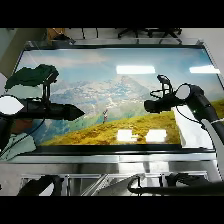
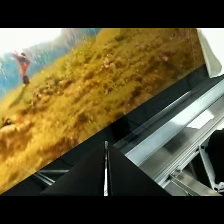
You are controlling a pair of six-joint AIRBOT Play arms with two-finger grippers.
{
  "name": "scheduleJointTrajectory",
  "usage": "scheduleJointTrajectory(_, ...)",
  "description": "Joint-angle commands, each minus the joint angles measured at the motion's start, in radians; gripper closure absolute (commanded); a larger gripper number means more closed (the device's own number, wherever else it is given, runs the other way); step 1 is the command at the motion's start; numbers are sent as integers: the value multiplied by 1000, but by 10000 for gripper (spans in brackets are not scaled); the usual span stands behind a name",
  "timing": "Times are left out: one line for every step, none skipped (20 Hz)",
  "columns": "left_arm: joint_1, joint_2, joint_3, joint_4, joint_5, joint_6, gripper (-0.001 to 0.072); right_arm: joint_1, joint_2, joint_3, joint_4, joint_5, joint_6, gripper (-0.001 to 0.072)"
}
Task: Fold the shirts.
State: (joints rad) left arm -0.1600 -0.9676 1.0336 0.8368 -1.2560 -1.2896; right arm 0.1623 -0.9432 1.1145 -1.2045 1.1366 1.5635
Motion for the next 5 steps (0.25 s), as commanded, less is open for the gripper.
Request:
scheduleJointTrajectory(-3,24,-25,1,18,-1,693,10,-29,-3,-4,4,5,698)
scheduleJointTrajectory(-3,24,-25,1,18,-1,692,10,-34,-3,-4,4,5,698)
scheduleJointTrajectory(-3,24,-25,1,20,-1,693,10,-40,-3,-4,4,5,698)
scheduleJointTrajectory(-3,24,-25,1,23,-1,692,10,-45,-3,-4,4,5,699)
scheduleJointTrajectory(-3,24,-25,0,22,-1,692,10,-50,-3,-4,5,5,698)
